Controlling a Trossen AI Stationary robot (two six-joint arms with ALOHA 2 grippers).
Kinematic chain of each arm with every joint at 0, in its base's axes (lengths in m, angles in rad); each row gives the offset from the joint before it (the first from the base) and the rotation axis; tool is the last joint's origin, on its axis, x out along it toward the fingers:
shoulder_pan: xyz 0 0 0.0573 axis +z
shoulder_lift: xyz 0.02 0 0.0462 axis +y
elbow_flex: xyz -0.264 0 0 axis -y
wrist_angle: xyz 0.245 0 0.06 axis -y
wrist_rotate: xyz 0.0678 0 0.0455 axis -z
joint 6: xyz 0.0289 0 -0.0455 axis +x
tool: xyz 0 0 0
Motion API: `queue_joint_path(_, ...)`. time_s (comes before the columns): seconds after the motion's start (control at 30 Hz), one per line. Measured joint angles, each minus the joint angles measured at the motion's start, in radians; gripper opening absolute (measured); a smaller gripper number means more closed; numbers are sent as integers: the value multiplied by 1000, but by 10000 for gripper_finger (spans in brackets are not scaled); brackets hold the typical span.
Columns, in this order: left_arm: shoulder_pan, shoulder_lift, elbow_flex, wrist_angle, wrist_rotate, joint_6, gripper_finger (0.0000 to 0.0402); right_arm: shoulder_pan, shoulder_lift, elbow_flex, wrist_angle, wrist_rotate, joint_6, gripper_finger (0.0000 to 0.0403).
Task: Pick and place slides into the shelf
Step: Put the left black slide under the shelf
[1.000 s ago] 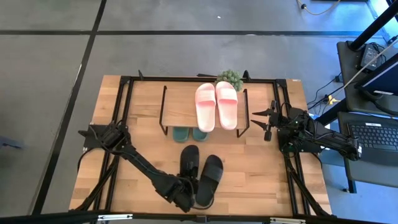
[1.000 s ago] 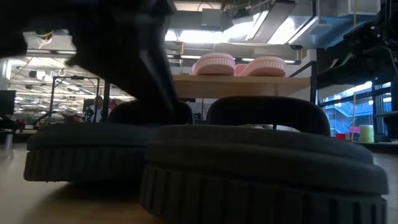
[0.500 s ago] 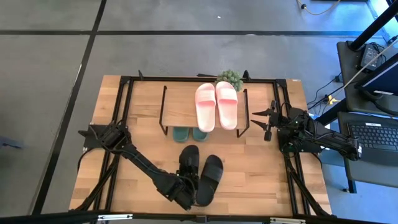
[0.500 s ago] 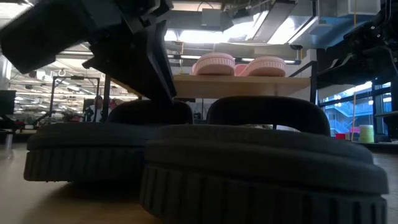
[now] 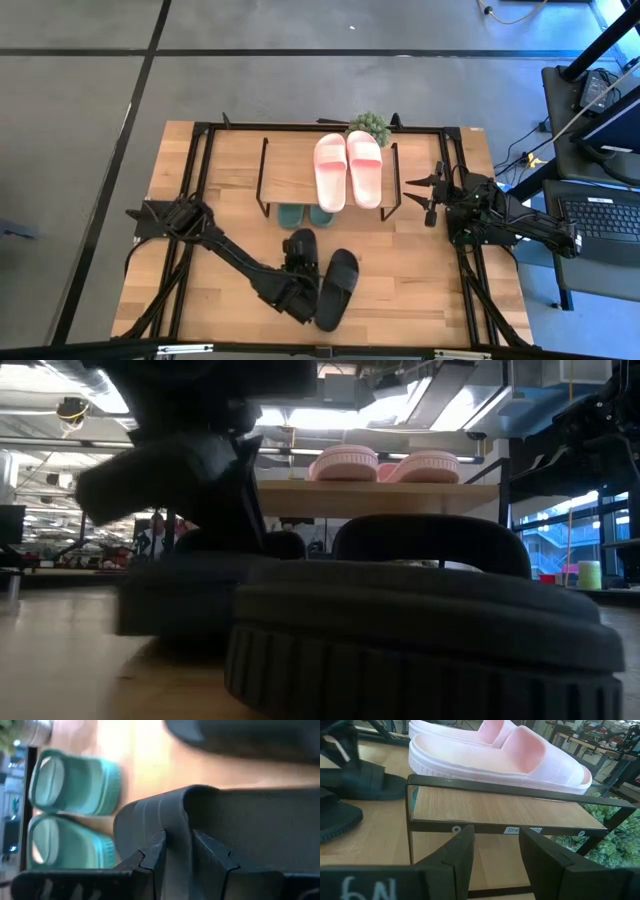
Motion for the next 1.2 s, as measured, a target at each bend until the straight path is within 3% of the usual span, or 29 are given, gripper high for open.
queue_joint_path(0.77, 16, 2, 0, 32, 3, -33, 94, 0, 0, 0, 0, 0, 0, 157)
queue_joint_path(1.2, 16, 3, -1, 25, -5, 46, 214, 0, 0, 0, 0, 0, 0, 157)
